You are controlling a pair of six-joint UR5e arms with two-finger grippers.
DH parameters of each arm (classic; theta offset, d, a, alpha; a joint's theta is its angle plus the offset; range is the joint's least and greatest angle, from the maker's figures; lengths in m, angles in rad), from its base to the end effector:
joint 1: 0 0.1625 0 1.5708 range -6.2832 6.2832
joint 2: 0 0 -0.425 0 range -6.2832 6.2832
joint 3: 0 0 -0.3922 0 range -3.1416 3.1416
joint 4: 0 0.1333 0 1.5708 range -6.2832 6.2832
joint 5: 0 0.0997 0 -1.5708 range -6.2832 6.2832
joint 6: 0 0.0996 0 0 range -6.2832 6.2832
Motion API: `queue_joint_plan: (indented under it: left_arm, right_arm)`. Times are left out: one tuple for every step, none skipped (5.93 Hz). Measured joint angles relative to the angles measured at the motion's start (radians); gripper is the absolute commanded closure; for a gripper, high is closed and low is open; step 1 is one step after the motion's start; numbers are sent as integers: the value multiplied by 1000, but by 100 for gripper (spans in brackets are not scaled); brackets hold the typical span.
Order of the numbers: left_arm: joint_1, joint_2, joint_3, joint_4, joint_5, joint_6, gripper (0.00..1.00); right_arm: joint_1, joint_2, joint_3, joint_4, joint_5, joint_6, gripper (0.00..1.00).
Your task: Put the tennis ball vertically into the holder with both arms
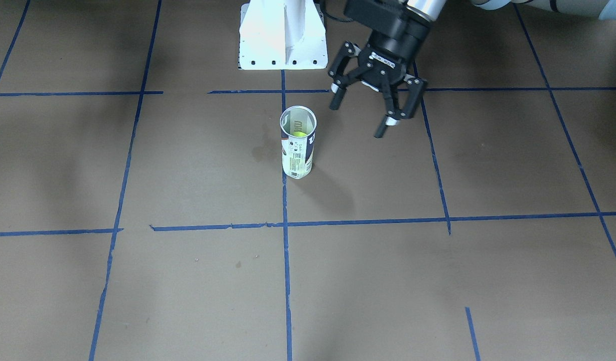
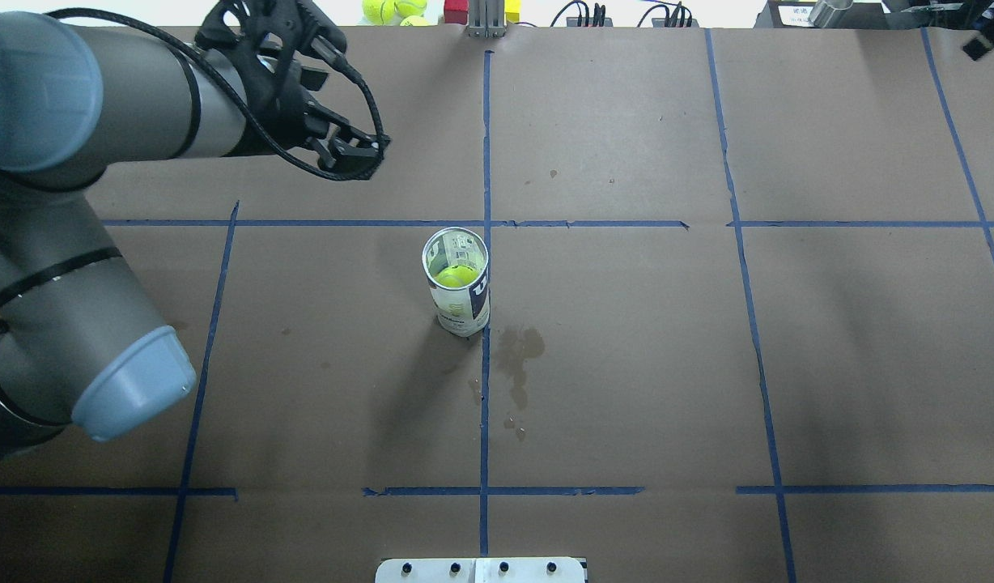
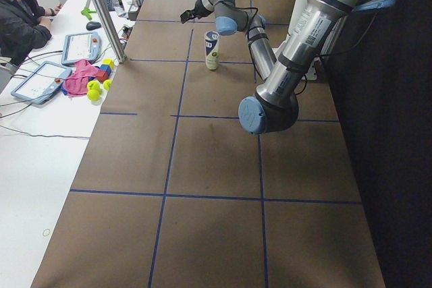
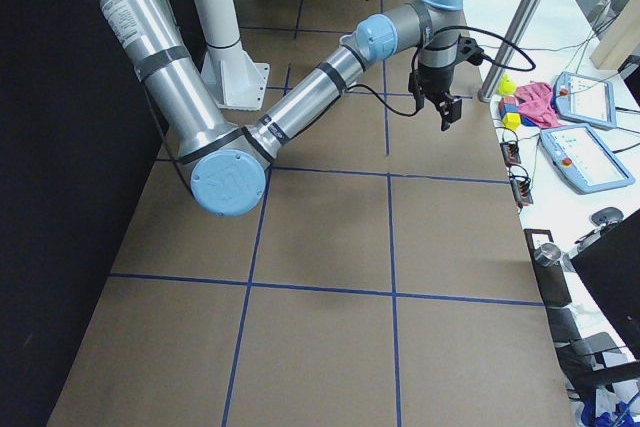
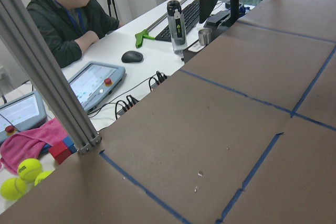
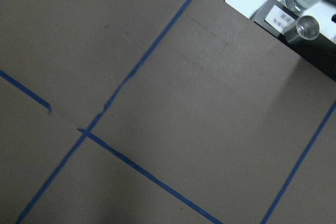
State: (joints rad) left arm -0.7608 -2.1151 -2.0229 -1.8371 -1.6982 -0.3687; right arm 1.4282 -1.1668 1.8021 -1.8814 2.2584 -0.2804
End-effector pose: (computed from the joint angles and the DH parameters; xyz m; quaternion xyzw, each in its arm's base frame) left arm 0.3206 -0.4718 0.1318 0.4611 0.3701 0.2130 0.7778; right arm -0.0161 -0.6056 0.3617 0.1747 -0.3214 -0.2483 0.8970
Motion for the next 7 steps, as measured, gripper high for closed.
queue_joint_plan:
  left_arm:
    - [-47,29,11,46,-23,13,0]
    - [-100,45,29,102,-59,80,0]
    - [-173,59,48,185,-123,174,0]
    - [-261,82,74,261,-209,281,0]
    - [-367,128,112,320,-309,407,0]
    - [-477,210,141,346,-373,477,0]
    - [-581,306,177,348,-400,500,0]
  right_arm:
    - [49,-97,-10,42,21,-35,0]
    - [85,-198,-13,85,28,-42,0]
    - [106,-292,-14,107,27,-45,0]
    - [113,-370,-19,115,25,-46,0]
    - [114,-430,-29,117,23,-46,0]
    - [115,-463,-52,117,24,-46,0]
    - [115,-475,-91,118,25,-46,0]
